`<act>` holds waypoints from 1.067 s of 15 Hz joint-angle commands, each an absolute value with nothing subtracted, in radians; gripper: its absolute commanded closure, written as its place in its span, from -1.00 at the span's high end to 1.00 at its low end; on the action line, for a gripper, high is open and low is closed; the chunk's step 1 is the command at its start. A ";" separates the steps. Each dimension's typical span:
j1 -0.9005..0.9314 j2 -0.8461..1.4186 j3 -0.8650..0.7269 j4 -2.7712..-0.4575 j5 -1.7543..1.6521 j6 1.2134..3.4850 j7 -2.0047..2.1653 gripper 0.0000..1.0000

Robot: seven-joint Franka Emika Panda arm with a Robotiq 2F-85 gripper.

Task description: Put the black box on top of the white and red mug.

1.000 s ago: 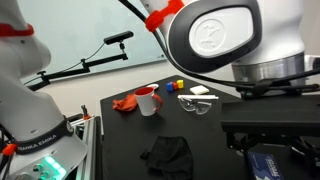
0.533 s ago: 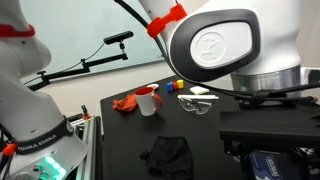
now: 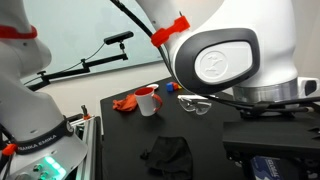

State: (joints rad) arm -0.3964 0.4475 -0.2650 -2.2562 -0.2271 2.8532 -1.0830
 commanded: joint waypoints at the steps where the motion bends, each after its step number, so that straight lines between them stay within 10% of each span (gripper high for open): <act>1: -0.424 0.453 -0.242 -2.234 -0.249 2.854 -1.102 1.00; 9: -0.419 0.473 -0.249 -2.217 -0.257 2.844 -1.089 -0.33; 16: -0.249 0.262 -0.426 -2.370 -0.533 2.917 -1.000 -0.37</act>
State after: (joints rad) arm -0.3530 0.4149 -0.3181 -2.2614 -0.3607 2.8744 -1.0609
